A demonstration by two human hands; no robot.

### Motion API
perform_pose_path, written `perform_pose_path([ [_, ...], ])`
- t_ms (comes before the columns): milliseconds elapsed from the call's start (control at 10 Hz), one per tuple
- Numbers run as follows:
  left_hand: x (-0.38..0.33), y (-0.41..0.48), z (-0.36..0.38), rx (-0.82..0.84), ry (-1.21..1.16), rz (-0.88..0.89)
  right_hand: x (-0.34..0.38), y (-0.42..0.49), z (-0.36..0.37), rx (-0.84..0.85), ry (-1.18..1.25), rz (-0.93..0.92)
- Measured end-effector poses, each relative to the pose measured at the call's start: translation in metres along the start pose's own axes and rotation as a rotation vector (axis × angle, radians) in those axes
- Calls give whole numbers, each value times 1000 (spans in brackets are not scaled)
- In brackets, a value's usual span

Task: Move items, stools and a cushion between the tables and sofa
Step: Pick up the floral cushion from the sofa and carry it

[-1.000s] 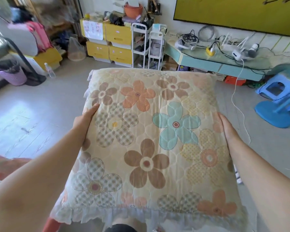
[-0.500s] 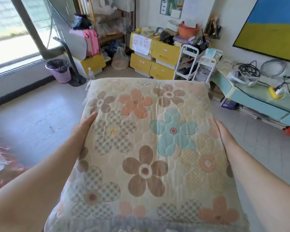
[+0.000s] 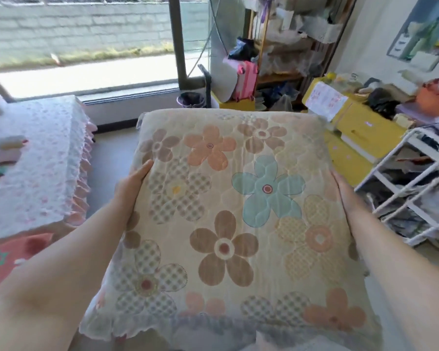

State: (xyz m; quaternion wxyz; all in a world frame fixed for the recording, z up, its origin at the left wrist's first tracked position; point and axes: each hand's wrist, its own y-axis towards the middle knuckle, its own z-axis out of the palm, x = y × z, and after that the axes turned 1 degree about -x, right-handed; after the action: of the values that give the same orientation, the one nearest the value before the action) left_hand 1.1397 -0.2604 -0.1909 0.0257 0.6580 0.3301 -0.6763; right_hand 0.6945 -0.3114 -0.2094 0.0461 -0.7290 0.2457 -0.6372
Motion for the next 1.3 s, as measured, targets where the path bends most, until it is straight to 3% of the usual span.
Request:
perform_pose_path([
  [200, -9, 12, 9, -274, -109, -19, 78, 91, 54, 312, -67, -95],
  [400, 4, 3, -10, -550, -183, -63, 122, 144, 151, 636, -120, -43],
  [600, 29, 14, -39, -699, -348, -58, 134, 173, 254, 817, -266, -126],
  [800, 37, 8, -61, -1042, -384, -141, 142, 176, 364, 1030, -367, -36],
  [900, 42, 9, -70, -1124, -422, -102, 144, 174, 405, 1042, -446, -39],
  [1300, 68, 6, -51, -1518, -554, -278, 137, 175, 571, 1448, -732, -61],
])
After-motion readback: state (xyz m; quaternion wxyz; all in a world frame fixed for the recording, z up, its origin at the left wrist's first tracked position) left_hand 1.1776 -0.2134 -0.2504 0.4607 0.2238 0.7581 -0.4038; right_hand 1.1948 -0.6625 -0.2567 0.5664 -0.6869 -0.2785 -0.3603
